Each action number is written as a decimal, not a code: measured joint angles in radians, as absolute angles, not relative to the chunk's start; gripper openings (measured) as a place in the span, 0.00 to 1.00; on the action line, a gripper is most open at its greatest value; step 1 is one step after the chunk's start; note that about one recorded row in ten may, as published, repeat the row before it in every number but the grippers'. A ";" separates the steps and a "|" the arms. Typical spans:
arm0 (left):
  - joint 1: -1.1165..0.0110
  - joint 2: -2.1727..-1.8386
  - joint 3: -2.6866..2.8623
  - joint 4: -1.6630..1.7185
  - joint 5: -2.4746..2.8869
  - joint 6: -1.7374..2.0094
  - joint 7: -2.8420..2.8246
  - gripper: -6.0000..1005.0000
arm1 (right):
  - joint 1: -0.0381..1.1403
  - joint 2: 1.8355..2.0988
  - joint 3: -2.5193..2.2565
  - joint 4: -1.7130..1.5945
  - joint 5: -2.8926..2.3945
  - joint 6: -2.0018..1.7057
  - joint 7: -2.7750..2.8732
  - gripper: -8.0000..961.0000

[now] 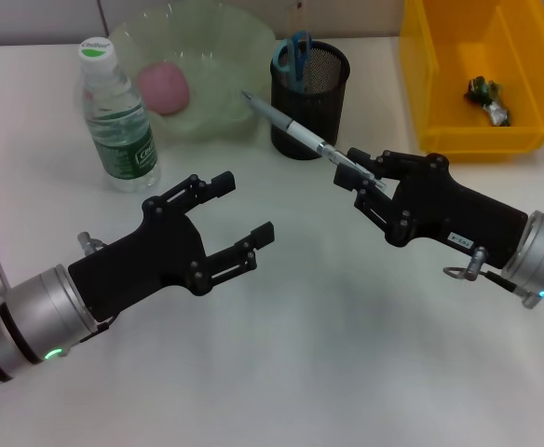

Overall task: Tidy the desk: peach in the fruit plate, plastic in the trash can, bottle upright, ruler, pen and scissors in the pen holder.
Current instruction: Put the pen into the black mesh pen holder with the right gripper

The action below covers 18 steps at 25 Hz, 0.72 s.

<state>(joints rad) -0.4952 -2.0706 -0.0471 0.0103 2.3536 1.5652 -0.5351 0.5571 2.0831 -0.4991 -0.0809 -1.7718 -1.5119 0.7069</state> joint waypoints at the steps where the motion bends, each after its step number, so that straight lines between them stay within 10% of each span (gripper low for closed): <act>1: -0.495 -2.071 -0.048 0.010 2.354 1.562 -0.524 0.78 | 0.557 2.083 -0.499 -0.092 -1.780 -1.513 0.719 0.22; 18: -0.523 -2.071 -0.048 0.010 2.355 1.532 -0.524 0.78 | 0.570 2.082 -0.507 -0.124 -1.789 -1.513 0.756 0.22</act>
<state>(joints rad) -0.5232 -2.0708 -0.0476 0.0103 2.3549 1.5323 -0.5243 0.5695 2.0815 -0.5073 -0.1235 -1.7887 -1.5127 0.7563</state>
